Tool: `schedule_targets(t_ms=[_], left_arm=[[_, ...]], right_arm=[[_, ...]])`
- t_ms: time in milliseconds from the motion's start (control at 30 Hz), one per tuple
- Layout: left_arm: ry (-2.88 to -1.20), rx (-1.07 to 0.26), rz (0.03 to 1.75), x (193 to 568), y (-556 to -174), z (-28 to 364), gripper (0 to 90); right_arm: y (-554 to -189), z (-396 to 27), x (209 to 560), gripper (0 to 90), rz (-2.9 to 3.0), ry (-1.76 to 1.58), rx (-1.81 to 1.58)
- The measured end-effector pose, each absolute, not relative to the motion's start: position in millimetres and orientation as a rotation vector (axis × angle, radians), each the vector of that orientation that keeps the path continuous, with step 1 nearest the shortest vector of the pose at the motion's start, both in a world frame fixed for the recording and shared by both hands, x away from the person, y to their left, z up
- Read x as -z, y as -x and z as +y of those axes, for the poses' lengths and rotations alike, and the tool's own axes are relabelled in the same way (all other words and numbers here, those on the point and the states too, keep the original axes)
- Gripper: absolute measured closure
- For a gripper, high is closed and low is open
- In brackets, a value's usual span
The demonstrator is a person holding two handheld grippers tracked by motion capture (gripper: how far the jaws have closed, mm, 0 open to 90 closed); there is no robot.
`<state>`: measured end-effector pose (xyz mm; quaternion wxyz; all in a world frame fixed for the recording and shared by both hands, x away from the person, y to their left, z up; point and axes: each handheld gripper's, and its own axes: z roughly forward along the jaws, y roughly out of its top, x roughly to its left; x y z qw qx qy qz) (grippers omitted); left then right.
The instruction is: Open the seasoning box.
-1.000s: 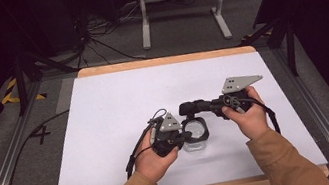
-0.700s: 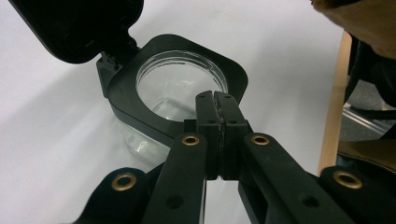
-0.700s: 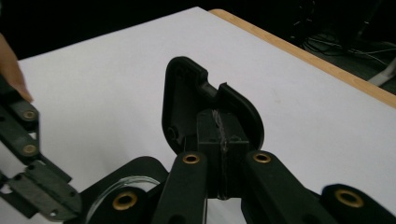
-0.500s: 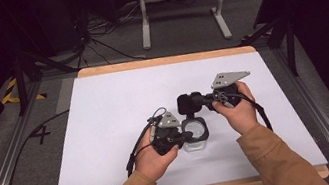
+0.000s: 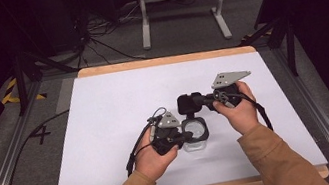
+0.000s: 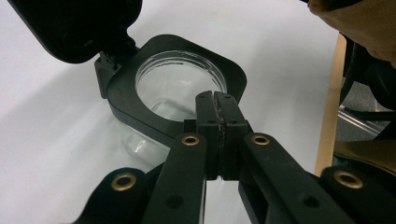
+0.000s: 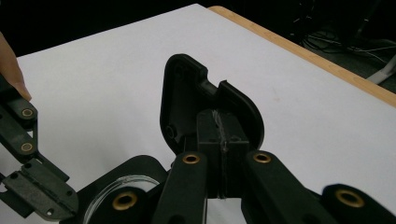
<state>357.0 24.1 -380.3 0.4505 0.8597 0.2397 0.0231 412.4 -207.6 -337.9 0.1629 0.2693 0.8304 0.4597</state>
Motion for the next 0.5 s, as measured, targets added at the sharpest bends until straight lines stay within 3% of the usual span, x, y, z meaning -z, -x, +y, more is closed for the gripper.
schedule_targets(t_ms=[267,500], left_arm=[[-2.132,-0.056,0.561,371.9,-356.6,34.8,77.3],[-2.117,-0.058,0.523,350.6,-350.5,59.0,68.0]], right_arm=[[-401.5,-215.1,332.5,81.0,2.398,-0.728,-1.373],[-387.0,-225.8,331.7,61.3,2.505,-0.674,-1.329]])
